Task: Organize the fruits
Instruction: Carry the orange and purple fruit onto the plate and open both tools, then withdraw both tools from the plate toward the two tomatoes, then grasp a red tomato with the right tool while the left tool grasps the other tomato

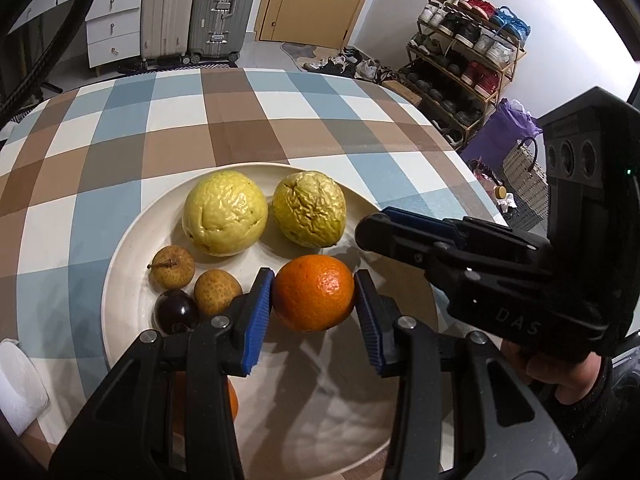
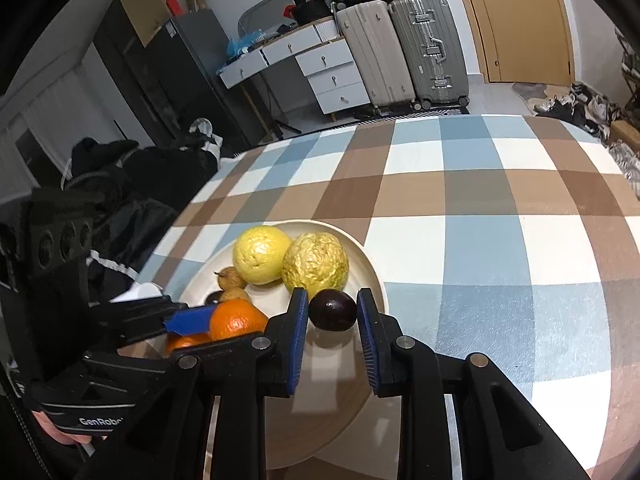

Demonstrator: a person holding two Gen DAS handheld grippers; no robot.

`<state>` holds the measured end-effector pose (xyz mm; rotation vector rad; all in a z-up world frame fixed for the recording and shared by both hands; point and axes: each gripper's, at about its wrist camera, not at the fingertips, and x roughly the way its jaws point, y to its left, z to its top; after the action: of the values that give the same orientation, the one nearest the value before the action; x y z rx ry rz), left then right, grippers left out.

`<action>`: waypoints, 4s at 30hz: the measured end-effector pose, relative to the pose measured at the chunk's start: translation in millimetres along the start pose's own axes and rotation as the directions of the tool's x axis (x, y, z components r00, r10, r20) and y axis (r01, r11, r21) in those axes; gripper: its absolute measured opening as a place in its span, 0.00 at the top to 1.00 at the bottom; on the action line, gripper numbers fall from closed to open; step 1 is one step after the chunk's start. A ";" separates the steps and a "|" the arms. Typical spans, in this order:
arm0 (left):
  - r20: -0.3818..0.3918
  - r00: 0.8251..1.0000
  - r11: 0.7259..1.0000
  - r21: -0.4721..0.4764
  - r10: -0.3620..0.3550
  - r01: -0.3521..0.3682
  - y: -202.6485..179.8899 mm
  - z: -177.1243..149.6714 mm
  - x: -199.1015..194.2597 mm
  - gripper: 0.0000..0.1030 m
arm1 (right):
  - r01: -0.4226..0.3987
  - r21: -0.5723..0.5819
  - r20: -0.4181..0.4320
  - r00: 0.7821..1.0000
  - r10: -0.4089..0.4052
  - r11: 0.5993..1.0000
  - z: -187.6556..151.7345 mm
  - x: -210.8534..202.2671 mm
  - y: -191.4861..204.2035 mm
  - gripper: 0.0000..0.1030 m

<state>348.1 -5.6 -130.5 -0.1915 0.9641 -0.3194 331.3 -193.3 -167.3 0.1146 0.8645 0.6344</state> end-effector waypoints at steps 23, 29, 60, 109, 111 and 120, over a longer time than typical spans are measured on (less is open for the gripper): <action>0.150 0.987 0.998 0.009 0.058 -0.060 -23.4 -22.4 -83.5 0.37 | -0.007 0.038 0.234 0.972 -0.002 0.999 -21.1 -90.7 10.7 0.26; 0.266 0.960 0.995 0.031 0.085 -0.097 -51.4 -46.3 -138.0 0.17 | -0.001 0.044 0.328 0.945 -0.014 0.999 -48.2 -151.7 30.9 0.14; 0.303 0.945 0.992 -0.062 0.126 -0.112 -46.1 -226.2 -199.9 0.01 | 0.102 0.004 0.272 0.957 -0.099 0.995 -198.7 -193.4 108.9 0.00; 0.202 0.969 0.990 -0.014 0.142 -0.142 -55.4 -222.2 -167.7 0.01 | 0.046 0.025 0.101 0.994 -0.048 0.999 -209.3 -140.6 85.1 0.66; 0.190 0.973 0.990 0.013 0.134 -0.139 -59.6 -215.2 -161.3 0.01 | 0.076 0.002 0.103 0.992 -0.076 0.997 -209.1 -144.0 85.7 0.66; 0.033 0.996 0.993 0.089 0.081 -0.084 -69.1 -197.1 -111.2 0.01 | 0.065 -0.066 0.148 0.987 -0.055 0.996 -204.0 -158.2 75.2 0.66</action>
<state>113.4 -35.1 -133.8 -0.0734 0.9242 -0.2829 69.1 -253.0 -168.7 0.0699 0.7004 0.5921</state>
